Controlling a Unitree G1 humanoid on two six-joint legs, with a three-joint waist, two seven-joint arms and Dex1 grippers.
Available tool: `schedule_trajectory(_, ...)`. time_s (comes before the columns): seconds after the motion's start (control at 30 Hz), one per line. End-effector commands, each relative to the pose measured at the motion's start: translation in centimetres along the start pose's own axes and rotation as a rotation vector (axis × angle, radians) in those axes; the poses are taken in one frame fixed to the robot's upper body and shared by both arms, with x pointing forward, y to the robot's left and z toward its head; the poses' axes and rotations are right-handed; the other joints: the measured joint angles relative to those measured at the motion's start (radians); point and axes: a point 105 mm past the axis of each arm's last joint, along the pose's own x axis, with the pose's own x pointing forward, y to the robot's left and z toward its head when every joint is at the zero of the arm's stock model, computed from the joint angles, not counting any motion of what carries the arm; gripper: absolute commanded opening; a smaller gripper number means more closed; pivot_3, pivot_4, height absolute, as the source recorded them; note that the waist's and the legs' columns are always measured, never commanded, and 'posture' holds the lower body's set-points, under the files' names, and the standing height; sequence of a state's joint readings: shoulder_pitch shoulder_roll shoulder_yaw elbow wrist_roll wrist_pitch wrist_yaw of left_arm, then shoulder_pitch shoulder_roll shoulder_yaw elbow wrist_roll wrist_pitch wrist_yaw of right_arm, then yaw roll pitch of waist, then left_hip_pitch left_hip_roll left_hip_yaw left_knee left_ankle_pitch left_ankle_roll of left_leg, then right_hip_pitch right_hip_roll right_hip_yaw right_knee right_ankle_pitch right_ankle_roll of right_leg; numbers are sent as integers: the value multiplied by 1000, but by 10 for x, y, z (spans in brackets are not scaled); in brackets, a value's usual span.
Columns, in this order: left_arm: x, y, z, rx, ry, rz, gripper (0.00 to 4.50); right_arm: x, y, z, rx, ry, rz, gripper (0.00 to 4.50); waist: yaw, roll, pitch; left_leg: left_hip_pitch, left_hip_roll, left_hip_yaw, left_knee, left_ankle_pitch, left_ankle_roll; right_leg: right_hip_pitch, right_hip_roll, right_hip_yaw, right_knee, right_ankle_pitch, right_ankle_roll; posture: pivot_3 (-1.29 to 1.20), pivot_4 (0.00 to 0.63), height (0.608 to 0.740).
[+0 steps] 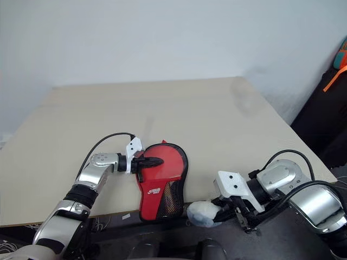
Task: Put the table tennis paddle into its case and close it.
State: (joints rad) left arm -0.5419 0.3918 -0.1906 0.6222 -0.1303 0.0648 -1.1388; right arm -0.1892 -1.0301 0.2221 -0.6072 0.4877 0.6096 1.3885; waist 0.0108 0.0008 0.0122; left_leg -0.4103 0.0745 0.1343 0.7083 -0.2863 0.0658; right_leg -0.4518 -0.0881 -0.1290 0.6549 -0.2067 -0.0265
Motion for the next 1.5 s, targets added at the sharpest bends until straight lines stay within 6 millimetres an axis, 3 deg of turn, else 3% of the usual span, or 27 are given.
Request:
schedule_trajectory(0.03,1,-5,-26,-53,98,-5,0,3,12,16,-52,-54,74,588,0,0,0,0,0,0,0,0,0,0,0,0,0,0,0,0,0,706)
schedule_trajectory(0.23,4,-5,-25,-57,90,2,0,-1,-4,24,-56,-109,5,588,0,0,0,0,-1,-2,0,0,0,2,-2,-3,-1,0,0,0,0,706)
schedule_trajectory(0.27,4,-5,-25,-56,88,6,0,-4,-8,25,-57,-110,-11,1192,0,0,0,0,-1,-2,0,0,0,2,-2,-3,-1,0,0,0,0,706)
schedule_trajectory(0.47,3,-1,-25,-33,86,39,0,-30,-29,43,-41,-178,-75,3178,0,0,0,2,-2,-6,0,0,0,6,-4,-7,-2,0,0,0,0,706)
schedule_trajectory(0.6,-1,0,-26,-29,79,53,0,-59,-52,60,-9,-291,-182,4462,0,0,0,3,-3,-6,0,0,0,7,-4,-7,-2,0,0,0,0,706)
schedule_trajectory(0.7,-8,0,-24,-28,58,66,0,-76,-84,68,47,-384,-330,4462,-2,0,0,4,-2,-6,0,0,0,7,-4,-7,-2,0,0,0,0,706)
schedule_trajectory(0.8,-19,6,-12,-12,-4,121,562,-87,-115,66,125,-442,-485,4500,-7,0,1,3,-2,-5,-1,0,0,7,-3,-6,-1,0,0,0,0,706)
schedule_trajectory(0.93,-50,11,17,-4,-141,225,1894,-90,-140,54,208,-466,-614,4500,-12,0,3,0,0,-4,-1,2,2,4,-1,-4,1,1,1,0,0,706)
schedule_trajectory(1.03,-76,11,32,-17,-213,297,2903,-89,-147,48,245,-482,-654,4500,-11,1,10,-2,1,-1,-1,2,2,1,1,-2,2,1,1,0,0,706)
schedule_trajectory(1.2,-142,4,42,-57,-297,495,4450,-81,-156,37,308,-519,-693,4500,-12,4,17,-2,1,0,0,2,1,0,1,0,3,1,1,0,0,706)
schedule_trajectory(1.37,-187,-4,25,-107,-290,711,4450,-70,-169,27,375,-550,-725,4500,-13,5,18,-2,1,1,0,1,-2,-1,1,1,3,1,1,0,0,706)
schedule_trajectory(1.5,-201,-14,4,-185,-278,811,4450,-56,-182,24,400,-536,-739,4500,-11,5,18,-1,1,1,-1,0,-3,-1,1,1,3,1,1,0,0,706)
